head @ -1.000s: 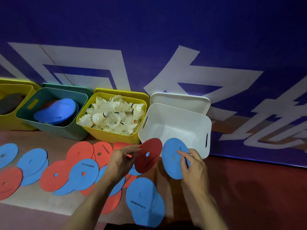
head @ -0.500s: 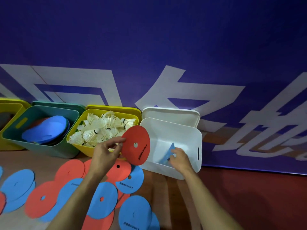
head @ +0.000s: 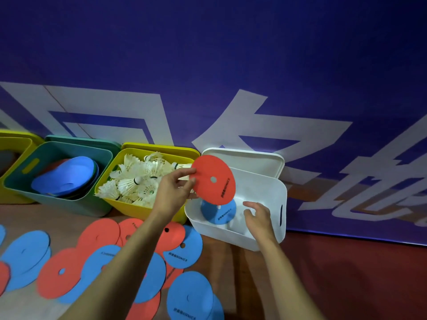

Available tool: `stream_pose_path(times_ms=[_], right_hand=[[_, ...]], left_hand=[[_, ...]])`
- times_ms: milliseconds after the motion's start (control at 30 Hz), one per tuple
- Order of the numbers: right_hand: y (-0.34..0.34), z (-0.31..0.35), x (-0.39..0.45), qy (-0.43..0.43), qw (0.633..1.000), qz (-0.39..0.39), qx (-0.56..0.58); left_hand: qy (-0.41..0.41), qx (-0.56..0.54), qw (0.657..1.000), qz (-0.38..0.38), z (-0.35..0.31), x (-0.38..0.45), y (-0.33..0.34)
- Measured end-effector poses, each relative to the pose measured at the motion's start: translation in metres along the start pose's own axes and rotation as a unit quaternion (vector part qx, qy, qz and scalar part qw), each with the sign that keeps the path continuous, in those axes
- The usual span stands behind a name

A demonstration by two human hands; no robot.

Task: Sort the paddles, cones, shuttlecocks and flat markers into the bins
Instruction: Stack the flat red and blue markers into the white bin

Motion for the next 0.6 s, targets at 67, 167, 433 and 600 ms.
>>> stream_pose_path(times_ms=[67,167,433,600], right_hand=[[0.0,0.0,-0.007,-0.021,1.0,-0.016,-0.001],[-0.001,-0.003,-0.019,-0.052,0.998,-0.042,0.002],[0.023,-0.051,-0.075,-0.069,0.995,0.063,0.03],[0.077,-0.112,-0.102,-0.083,0.951,0.236,-0.181]], left_hand=[[-0.041,0.046,0.997,0.038,0.011,0.007,0.01],[-0.08,0.106,0.989,0.067,0.027,0.0,0.012],[-0.09,0.209,0.97,0.082,0.104,-0.086,-0.05],[-0.131,0.303,0.941,0.077,0.197,-0.148,-0.068]])
Point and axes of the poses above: each hand's wrist, its own x-axis towards the middle knuckle, its own y-axis out of the palm, z = x × y, the point moved 1 cm from there along x, towards the middle knuckle, and after that the axes turned 3 degrees about x, right-handed, at the moved point
